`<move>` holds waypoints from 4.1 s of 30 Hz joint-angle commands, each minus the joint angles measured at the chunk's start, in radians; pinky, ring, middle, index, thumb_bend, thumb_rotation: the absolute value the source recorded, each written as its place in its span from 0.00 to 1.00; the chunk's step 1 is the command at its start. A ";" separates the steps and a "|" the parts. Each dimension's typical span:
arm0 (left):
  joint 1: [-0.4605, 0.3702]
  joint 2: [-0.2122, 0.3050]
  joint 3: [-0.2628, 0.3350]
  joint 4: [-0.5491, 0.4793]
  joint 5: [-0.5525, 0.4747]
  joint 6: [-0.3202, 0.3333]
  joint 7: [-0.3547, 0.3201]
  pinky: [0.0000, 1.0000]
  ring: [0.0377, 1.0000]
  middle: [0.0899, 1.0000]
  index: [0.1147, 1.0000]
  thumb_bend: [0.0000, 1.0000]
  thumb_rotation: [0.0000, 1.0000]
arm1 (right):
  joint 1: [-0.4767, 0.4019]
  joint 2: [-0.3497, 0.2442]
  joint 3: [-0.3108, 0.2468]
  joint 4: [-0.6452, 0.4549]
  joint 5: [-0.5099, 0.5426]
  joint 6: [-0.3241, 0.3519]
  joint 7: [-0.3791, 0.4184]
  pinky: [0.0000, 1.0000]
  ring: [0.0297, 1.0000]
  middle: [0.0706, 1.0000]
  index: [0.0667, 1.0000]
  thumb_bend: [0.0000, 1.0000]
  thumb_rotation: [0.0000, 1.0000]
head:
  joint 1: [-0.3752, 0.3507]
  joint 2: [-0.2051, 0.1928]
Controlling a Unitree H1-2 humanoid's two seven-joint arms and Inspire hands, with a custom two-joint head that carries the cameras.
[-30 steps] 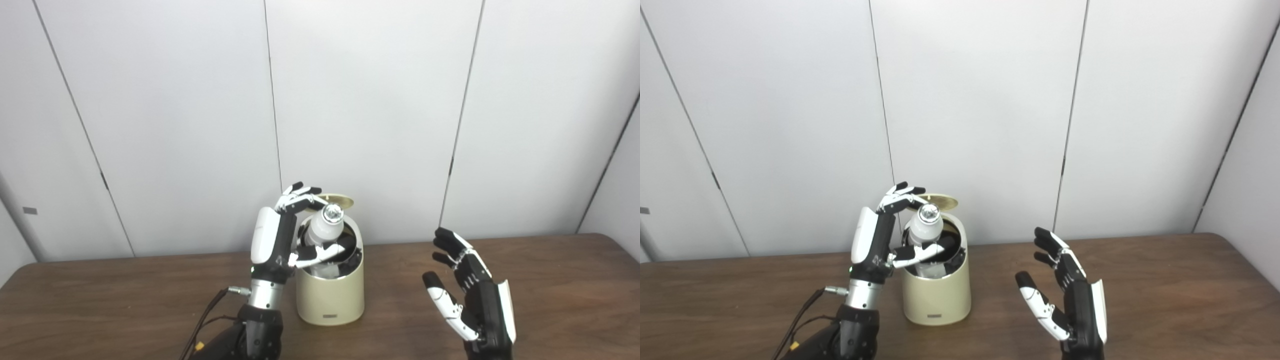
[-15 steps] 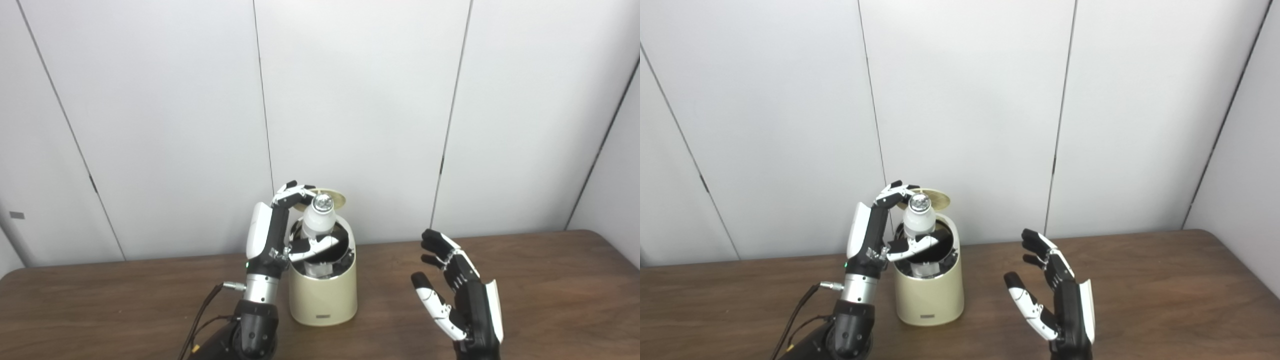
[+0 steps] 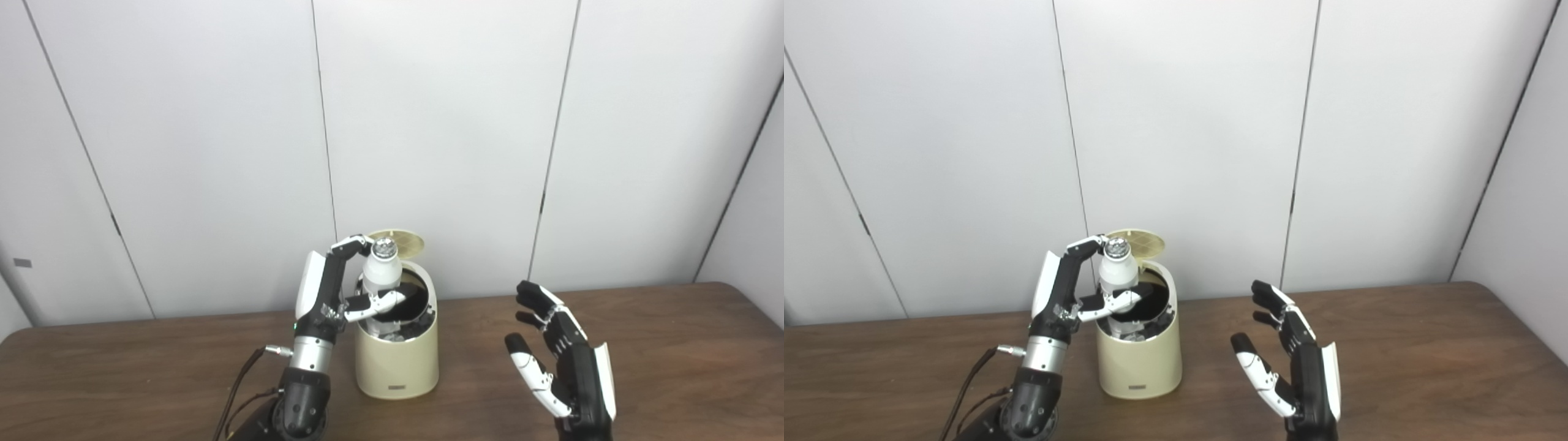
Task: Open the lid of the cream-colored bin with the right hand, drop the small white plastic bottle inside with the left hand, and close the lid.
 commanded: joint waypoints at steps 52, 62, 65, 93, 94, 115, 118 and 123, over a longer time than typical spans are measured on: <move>0.031 -0.084 0.265 -0.071 -0.034 -0.003 -0.325 0.90 0.71 0.43 0.40 1.00 0.48 | -0.031 0.000 0.011 -0.030 0.040 -0.031 0.005 0.74 0.80 0.79 0.76 0.40 0.51 | 0.002 0.002; 0.077 -0.003 0.138 -0.178 0.052 -0.003 -0.088 0.78 0.65 0.44 0.40 0.52 0.00 | -0.038 -0.013 0.009 -0.013 0.036 -0.040 0.003 0.73 0.79 0.79 0.76 0.38 0.51 | 0.014 -0.004; 0.079 0.020 0.112 -0.189 0.052 -0.003 -0.044 0.78 0.65 0.43 0.41 0.52 0.00 | -0.037 -0.015 0.009 -0.009 0.032 -0.040 0.001 0.73 0.79 0.79 0.75 0.39 0.53 | 0.016 -0.004; 0.038 0.105 -0.001 -0.147 0.073 -0.003 0.161 0.80 0.68 0.43 0.41 0.52 0.00 | -0.031 -0.016 0.011 -0.013 0.027 -0.044 0.001 0.72 0.80 0.79 0.76 0.39 0.53 | 0.021 0.005; 0.039 0.105 0.000 -0.152 0.070 -0.003 0.159 0.80 0.69 0.43 0.41 0.52 0.00 | -0.032 -0.017 0.010 -0.011 0.026 -0.045 0.000 0.72 0.80 0.79 0.76 0.39 0.54 | 0.022 0.005; 0.245 0.111 0.439 -0.436 -0.058 -0.003 -0.069 0.83 0.70 0.43 0.42 0.52 0.00 | -0.045 -0.058 0.007 0.013 0.059 -0.043 0.017 0.74 0.81 0.80 0.76 0.39 0.53 | 0.058 -0.003; 0.274 0.107 0.475 -0.464 -0.064 -0.003 -0.089 0.80 0.70 0.43 0.43 0.52 0.00 | -0.050 -0.067 0.006 0.003 0.064 -0.037 0.025 0.74 0.81 0.81 0.77 0.38 0.51 | 0.065 -0.002; 0.331 0.055 0.560 -0.516 -0.109 -0.003 -0.160 0.64 0.61 0.43 0.42 0.52 0.00 | -0.111 -0.122 0.003 -0.025 -0.048 -0.026 0.024 0.71 0.80 0.80 0.76 0.41 0.55 | 0.074 -0.007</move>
